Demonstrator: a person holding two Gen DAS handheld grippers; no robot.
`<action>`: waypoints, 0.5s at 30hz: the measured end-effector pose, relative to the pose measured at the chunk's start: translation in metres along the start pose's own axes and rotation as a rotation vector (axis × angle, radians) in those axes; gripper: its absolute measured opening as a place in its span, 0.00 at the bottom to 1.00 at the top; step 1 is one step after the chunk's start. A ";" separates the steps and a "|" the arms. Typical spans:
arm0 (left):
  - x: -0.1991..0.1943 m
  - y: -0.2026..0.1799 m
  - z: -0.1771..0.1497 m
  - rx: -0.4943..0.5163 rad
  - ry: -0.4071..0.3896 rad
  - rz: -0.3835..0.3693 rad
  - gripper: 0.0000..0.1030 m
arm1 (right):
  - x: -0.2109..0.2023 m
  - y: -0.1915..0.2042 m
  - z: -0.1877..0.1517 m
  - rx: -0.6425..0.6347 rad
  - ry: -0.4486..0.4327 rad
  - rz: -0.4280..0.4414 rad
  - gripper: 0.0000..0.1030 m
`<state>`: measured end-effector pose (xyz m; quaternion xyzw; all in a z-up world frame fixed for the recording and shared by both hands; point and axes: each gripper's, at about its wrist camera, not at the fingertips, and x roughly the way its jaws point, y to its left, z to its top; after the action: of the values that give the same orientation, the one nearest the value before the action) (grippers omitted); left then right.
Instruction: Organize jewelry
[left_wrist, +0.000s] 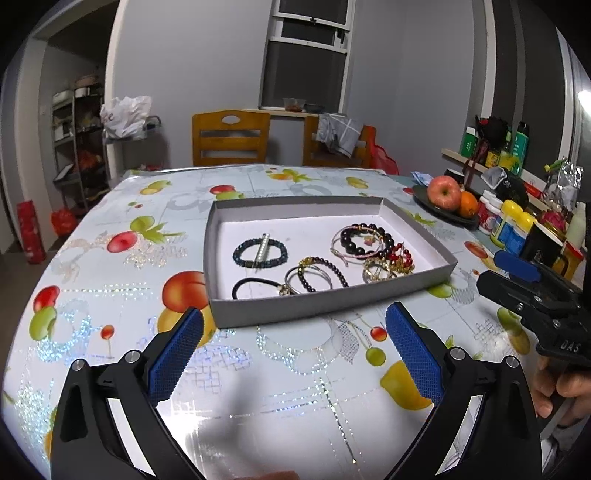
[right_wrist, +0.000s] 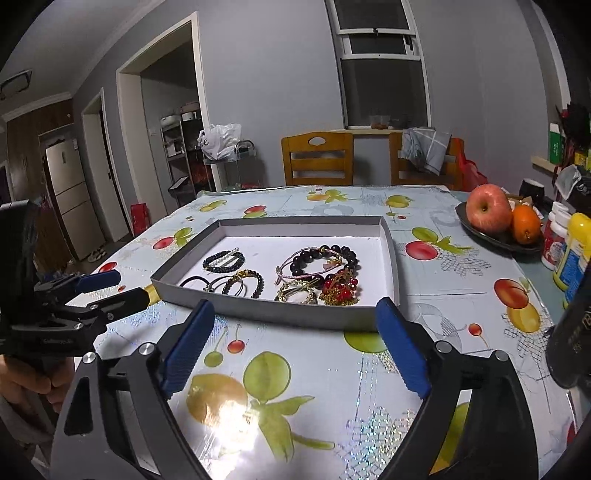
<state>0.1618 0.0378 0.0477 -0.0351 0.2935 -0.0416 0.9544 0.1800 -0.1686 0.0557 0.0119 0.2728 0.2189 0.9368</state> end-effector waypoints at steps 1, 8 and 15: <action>0.000 -0.001 -0.001 -0.002 -0.001 -0.002 0.95 | -0.002 0.001 -0.002 -0.001 -0.006 0.003 0.85; -0.002 -0.003 -0.007 -0.006 0.000 0.005 0.95 | -0.010 0.006 -0.004 -0.028 -0.053 -0.012 0.86; -0.007 -0.003 -0.008 -0.009 -0.025 0.016 0.95 | -0.016 0.009 -0.006 -0.047 -0.089 -0.034 0.90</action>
<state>0.1515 0.0351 0.0456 -0.0375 0.2819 -0.0323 0.9582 0.1614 -0.1682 0.0602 -0.0049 0.2258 0.2083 0.9516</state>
